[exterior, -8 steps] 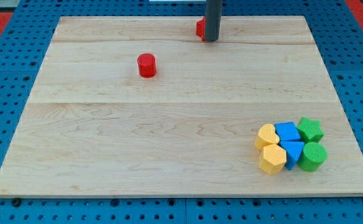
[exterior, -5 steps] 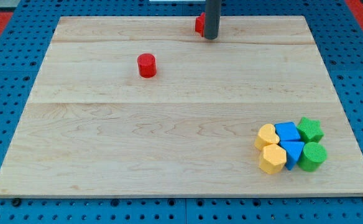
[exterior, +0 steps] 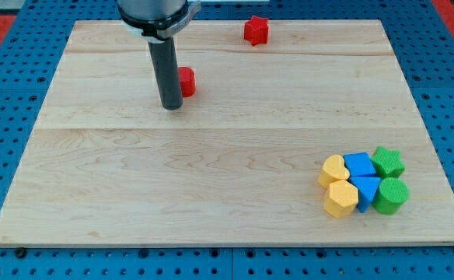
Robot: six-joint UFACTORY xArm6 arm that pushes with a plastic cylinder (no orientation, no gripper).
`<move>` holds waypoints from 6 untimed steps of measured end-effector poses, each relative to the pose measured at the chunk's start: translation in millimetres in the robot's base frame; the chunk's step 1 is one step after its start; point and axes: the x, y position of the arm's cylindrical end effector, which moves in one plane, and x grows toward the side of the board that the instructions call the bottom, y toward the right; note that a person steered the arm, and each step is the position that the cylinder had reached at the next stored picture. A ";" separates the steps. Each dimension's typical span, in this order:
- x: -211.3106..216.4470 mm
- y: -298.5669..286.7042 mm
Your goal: Move red circle closer to the red star
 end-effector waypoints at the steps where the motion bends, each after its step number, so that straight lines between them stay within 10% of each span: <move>1: -19.8 1.9; 6: -89.9 52.0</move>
